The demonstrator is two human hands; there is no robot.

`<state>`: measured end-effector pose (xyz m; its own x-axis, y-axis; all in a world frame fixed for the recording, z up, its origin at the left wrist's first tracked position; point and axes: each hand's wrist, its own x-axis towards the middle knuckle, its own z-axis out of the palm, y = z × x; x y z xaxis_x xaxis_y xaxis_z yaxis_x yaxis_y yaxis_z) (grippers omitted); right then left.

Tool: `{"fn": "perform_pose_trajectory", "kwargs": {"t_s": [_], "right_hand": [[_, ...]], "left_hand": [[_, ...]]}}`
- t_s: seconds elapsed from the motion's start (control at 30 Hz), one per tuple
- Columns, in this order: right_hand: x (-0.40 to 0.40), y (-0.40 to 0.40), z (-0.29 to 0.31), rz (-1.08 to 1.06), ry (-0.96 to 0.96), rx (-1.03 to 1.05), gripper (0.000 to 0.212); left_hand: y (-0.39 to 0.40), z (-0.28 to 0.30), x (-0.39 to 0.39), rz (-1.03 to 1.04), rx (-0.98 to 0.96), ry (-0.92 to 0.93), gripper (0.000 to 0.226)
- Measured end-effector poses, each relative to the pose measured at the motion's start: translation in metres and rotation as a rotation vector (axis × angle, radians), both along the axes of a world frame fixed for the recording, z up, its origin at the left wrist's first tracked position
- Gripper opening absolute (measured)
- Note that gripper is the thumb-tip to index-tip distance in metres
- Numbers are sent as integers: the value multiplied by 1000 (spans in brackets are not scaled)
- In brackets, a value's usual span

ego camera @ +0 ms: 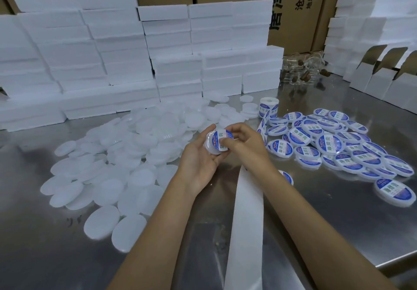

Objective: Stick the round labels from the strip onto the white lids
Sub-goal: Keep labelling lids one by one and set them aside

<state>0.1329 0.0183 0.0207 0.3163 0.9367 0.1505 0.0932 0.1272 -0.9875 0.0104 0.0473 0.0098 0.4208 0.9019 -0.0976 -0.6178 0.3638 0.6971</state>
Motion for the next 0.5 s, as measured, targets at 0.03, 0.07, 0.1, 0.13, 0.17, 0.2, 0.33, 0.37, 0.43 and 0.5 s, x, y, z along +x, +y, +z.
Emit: {"fn": "perform_pose_trajectory", "kwargs": {"t_s": [0.03, 0.07, 0.1, 0.13, 0.17, 0.2, 0.33, 0.37, 0.43, 0.5], "right_hand": [[-1, 0, -2, -1, -7, 15, 20], [-1, 0, -3, 0, -16, 31, 21], [-2, 0, -4, 1, -24, 46, 22], [-2, -1, -4, -2, -27, 59, 23], [-1, -1, -5, -7, -27, 67, 24], [-1, -1, -5, -12, -29, 73, 25], [-1, -2, -6, -13, -37, 103, 27], [0, -3, -6, -16, -42, 106, 27], [1, -4, -6, -23, -37, 113, 26], [2, -3, -7, -30, -30, 115, 26]], "left_hand": [[0, 0, 0, 4, -12, -5, 34], [0, 0, 1, 11, -30, -8, 30], [0, 1, 2, 16, -43, -8, 30], [0, 1, 3, 16, -50, -3, 33], [0, 1, 4, 15, -54, 4, 36], [-1, 2, 6, 15, -53, 9, 37], [-5, 5, 9, 27, -24, 51, 36], [-5, 5, 10, 31, -20, 52, 35], [-7, 6, 13, 33, -5, 58, 35], [-9, 6, 14, 29, 15, 61, 35]]}}
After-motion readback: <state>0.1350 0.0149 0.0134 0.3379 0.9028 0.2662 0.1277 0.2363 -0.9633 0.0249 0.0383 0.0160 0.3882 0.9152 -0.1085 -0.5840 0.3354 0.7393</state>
